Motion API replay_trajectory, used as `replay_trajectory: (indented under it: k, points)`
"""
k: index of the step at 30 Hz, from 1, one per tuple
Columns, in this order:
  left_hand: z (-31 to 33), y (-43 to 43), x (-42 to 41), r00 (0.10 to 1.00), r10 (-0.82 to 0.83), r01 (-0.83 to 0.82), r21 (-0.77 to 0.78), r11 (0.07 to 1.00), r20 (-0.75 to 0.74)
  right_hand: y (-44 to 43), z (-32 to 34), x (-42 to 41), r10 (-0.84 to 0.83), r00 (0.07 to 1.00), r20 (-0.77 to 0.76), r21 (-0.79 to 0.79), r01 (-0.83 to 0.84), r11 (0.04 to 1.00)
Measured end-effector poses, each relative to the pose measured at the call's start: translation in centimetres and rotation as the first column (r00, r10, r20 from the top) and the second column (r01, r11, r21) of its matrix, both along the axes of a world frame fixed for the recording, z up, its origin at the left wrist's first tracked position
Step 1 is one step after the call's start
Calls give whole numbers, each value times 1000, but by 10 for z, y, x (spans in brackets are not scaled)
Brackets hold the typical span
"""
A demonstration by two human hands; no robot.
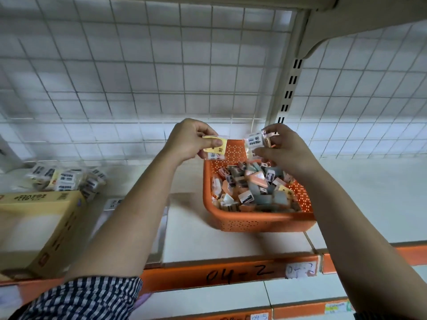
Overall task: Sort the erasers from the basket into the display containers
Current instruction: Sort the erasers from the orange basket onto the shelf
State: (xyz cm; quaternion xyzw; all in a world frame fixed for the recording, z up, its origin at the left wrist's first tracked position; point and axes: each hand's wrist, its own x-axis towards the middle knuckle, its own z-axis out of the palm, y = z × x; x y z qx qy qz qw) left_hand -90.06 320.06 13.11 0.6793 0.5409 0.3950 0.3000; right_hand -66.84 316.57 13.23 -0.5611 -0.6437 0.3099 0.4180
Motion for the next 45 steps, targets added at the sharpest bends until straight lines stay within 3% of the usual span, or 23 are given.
replay_trajectory:
  k: [5, 12, 17, 25, 31, 35, 40, 45]
  points:
    - [11, -25, -52, 986, 59, -52, -53, 997, 153, 4, 15, -48, 75, 997, -17, 9, -75, 997]
    - [15, -56, -150, 925, 134, -149, 16, 989, 357, 8, 14, -147, 236, 972, -11, 31, -235, 971]
    - [19, -78, -229, 932, 224, -249, 53, 967, 284, 4, 8, -227, 396, 915, -72, -84, -402, 912]
    - [12, -93, -322, 879, 451, -462, 44, 886, 153, 11, -19, -336, 423, 902, -80, -75, -429, 900]
    - [-6, -101, -358, 856, 491, -504, 57, 862, 161, 16, -35, -402, 433, 900, 39, -10, -433, 901]
    - [-13, -99, -371, 864, 495, -503, 110, 857, 86, 26, -42, -427, 431, 883, 185, -10, -436, 900]
    - [-18, -92, -377, 876, 471, -480, 96, 872, 104, 29, -52, -436, 430, 828, 360, -36, -448, 893]
    - [-24, -84, -372, 891, 453, -452, 97, 887, 16, 29, -59, -431, 462, 807, 367, -73, -470, 880]
